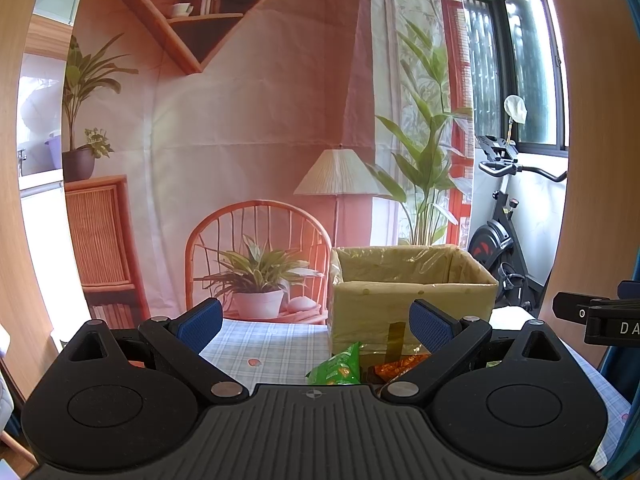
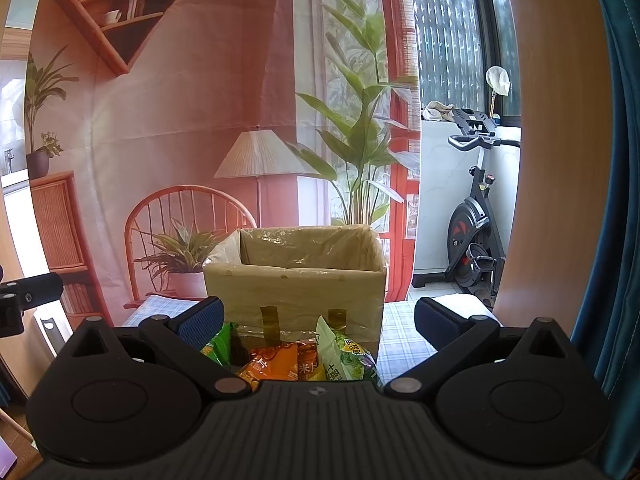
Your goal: Organize snacks
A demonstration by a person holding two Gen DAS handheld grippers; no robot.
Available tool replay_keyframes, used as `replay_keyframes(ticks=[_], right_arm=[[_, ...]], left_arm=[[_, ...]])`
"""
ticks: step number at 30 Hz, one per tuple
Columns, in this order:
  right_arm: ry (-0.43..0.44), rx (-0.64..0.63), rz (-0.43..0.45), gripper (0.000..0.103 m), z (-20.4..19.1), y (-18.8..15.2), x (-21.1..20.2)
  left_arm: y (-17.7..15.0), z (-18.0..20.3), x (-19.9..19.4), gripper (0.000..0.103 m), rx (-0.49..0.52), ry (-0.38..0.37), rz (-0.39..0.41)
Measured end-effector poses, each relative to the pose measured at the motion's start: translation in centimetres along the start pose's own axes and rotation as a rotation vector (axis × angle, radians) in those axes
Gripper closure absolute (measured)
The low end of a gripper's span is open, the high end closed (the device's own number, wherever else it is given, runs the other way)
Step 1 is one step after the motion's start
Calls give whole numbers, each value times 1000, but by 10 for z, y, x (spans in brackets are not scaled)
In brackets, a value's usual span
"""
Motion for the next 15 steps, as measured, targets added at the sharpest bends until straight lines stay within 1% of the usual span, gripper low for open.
replay_keyframes(ticks=[11, 13, 15], right_arm=[[4, 2, -1, 0, 2, -1, 1], [8, 0, -1, 0, 2, -2, 4], [16, 1, 9, 0, 3, -4, 8]], left_arm=[[-5, 0, 5, 2, -30, -1, -21], [-6, 0, 10, 2, -40, -8, -29], [-8, 0, 16, 2, -45, 5, -39]])
Point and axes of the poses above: each gripper's, at about its wrist camera, not at the fingertips, and x roughly the way its jaws point, z to its right, y to its top, the point moved 2 cm from there along x, roughly the way its jaws point, and after that the axes turned 5 degrees about x, right-handed, at the moved point
